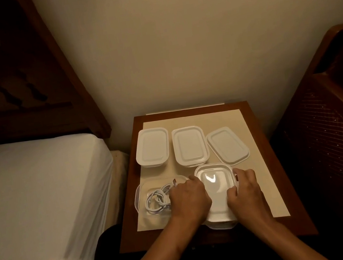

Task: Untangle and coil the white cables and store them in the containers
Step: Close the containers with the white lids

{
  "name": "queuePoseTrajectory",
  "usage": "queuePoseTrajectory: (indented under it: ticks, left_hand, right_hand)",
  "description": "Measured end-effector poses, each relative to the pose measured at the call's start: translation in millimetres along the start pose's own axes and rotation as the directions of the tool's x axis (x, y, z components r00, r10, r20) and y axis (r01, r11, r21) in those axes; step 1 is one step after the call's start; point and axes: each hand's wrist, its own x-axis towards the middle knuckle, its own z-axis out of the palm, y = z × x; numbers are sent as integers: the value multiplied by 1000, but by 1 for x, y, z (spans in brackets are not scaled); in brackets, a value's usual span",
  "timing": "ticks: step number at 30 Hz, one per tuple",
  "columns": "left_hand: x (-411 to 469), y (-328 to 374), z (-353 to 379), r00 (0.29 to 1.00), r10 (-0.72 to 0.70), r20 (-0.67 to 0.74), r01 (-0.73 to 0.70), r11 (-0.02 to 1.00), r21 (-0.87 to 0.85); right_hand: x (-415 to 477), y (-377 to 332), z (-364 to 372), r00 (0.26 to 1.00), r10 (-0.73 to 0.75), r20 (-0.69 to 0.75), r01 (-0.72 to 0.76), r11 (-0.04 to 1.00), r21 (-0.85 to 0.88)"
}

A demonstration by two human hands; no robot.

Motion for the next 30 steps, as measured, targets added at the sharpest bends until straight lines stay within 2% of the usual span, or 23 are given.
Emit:
queuePoseTrajectory:
  ticks: [3,8,13,17,20,26,30]
  left_hand:
    - [-2,1,3,999,25,37,-26,999,33]
    - [-2,-4,8,992,78,-102,-74,996,41]
    - [-1,-7,13,987,83,-139,-78,996,44]
    - [2,-7,13,991,109,-73,-106,994,41]
    - [2,-9,15,993,106,-43,-106,994,6]
    - [4,-23,22,995,93,-30,-97,982,-162]
    - [19,-25,9,995,55,86,-25,948,-318]
  right_hand:
    - [-5,4,8,1000,-23,21,24,998,-50]
    - [-9,8,11,995,-82,49,88,985,-149]
    - [-11,20,14,964,-183,190,217,960,-176]
    - [-4,28,14,907,-329,263,383,905,-187]
    - [0,32,12,897,-338,286,389,910,-144]
    - [4,28,12,929,-300,215,328,939,-107]
    - [7,24,24,973,-228,-45,229,973,21]
